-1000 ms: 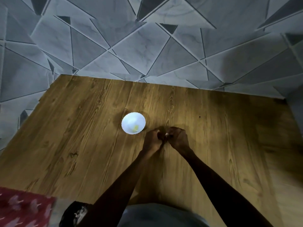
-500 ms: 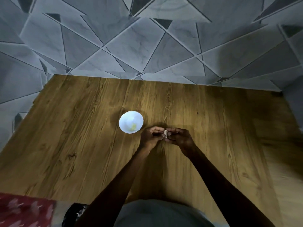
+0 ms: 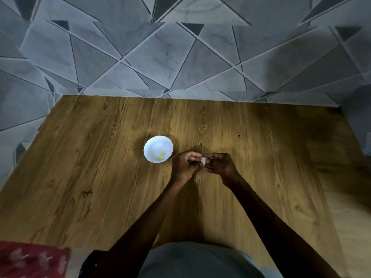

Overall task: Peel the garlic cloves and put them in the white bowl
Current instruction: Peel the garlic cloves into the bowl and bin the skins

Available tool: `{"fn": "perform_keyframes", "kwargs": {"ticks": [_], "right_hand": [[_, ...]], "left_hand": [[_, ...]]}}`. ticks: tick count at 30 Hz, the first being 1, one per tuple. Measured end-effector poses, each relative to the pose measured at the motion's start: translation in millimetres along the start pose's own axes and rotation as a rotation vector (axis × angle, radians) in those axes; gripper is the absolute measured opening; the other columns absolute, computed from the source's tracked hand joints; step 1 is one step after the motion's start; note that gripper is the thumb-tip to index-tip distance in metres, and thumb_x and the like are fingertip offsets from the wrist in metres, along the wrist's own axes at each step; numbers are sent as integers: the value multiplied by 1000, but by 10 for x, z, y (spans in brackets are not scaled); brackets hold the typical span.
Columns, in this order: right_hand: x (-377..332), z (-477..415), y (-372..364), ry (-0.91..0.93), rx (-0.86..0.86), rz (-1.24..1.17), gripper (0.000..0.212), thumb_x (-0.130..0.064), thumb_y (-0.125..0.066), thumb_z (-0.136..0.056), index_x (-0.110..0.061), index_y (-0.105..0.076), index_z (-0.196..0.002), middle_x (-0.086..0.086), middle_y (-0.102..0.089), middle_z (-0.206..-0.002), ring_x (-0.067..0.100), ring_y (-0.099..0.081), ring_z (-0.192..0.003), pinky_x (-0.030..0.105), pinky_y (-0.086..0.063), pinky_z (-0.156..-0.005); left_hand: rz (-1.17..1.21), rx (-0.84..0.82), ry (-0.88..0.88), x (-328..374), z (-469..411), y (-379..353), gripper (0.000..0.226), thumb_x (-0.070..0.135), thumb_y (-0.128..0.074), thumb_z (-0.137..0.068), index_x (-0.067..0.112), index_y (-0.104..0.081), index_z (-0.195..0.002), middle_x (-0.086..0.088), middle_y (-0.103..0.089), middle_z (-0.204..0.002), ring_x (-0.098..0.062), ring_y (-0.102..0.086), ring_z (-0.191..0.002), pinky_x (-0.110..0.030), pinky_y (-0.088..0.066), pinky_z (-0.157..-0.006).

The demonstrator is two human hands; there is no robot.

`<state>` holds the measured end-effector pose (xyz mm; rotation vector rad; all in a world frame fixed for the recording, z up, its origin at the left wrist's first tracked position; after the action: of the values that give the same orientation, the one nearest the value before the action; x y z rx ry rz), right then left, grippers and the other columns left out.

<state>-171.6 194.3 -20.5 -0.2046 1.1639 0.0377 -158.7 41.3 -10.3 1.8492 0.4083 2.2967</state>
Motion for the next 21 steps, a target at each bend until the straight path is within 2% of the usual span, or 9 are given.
{"fn": "perform_keyframes", "kwargs": {"ticks": [3,9,13,18,21], "right_hand": [[-19,19,-38,6,-18,51,21,3,-64,-90,10,-65,-110,24,-70,-102,32,-71,-90,36,-62,-77],[-89,35,-73,-66,-1,114,20,7,-64,-89,11,-66,-108,21,-70,-95,21,-71,-77,22,-58,-62],[-124,77,-69,-67,22,120,19,10,-59,-90,12,-66,-109,24,-68,-97,26,-69,-79,24,-60,-61],[-165,186,-70,-52,34,170,16,7,-63,-90,6,-68,-105,21,-69,-93,21,-69,-73,23,-59,-58],[-191,214,-57,-53,56,216,18,8,-64,-89,8,-68,-106,20,-69,-91,20,-68,-70,22,-59,-58]], "left_hand": [[-38,-9,-15,22,9,15,24,3,-76,-77,11,-73,-100,-2,-75,-89,-11,-71,-83,-26,-56,-76],[-87,-79,-73,124,31,40,24,6,-78,-77,6,-74,-100,-7,-75,-91,-16,-71,-86,-24,-54,-77],[-96,-95,-96,153,61,24,26,10,-79,-77,9,-74,-103,-5,-75,-90,-16,-71,-86,-28,-55,-78],[-133,-90,-169,237,152,2,27,6,-77,-77,9,-75,-104,-1,-76,-91,-8,-71,-84,-22,-56,-75],[-126,-83,-186,253,181,-13,26,3,-76,-76,9,-75,-101,-2,-75,-90,-10,-71,-83,-26,-58,-76]]}}
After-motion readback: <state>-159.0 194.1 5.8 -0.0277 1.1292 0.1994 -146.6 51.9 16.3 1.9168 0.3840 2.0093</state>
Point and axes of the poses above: each hand's wrist, its own z-axis away from the middle knuckle, its own y-axis out of the back of the hand, x = y × z, the point moved 6 cm from there along -z, towards the middle knuckle
